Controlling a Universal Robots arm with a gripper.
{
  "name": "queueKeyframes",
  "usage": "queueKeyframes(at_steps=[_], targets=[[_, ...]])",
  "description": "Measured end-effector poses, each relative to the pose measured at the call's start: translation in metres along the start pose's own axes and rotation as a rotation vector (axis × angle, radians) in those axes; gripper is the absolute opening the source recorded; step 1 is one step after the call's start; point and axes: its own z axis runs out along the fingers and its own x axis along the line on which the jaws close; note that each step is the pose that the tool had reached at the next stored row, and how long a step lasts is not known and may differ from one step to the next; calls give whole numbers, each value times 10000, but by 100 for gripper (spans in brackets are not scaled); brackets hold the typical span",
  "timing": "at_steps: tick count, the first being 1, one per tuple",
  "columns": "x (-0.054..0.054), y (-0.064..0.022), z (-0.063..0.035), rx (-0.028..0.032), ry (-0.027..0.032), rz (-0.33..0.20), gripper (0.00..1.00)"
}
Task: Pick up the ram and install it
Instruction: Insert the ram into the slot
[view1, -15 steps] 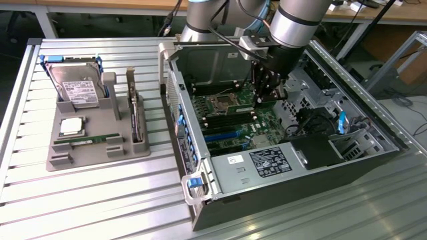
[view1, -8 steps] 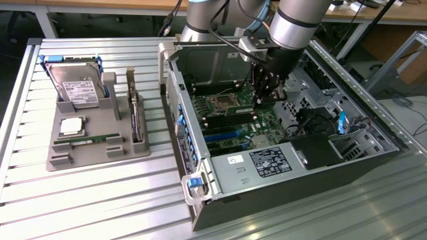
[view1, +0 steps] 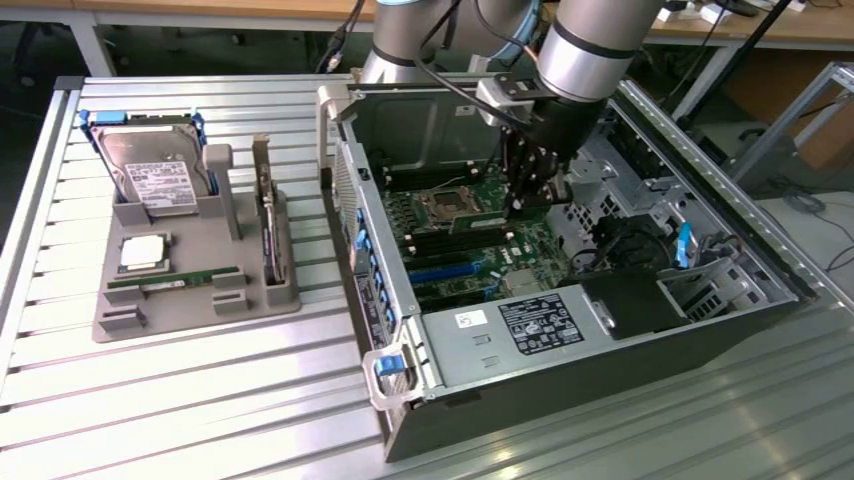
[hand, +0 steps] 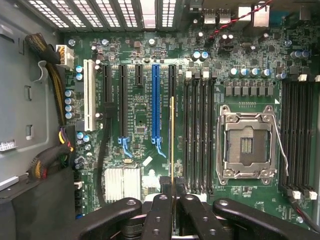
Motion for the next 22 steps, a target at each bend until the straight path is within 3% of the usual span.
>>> queueKeyframes(at_steps=[22], targets=[[-4, -1, 96, 1, 0, 0, 12]])
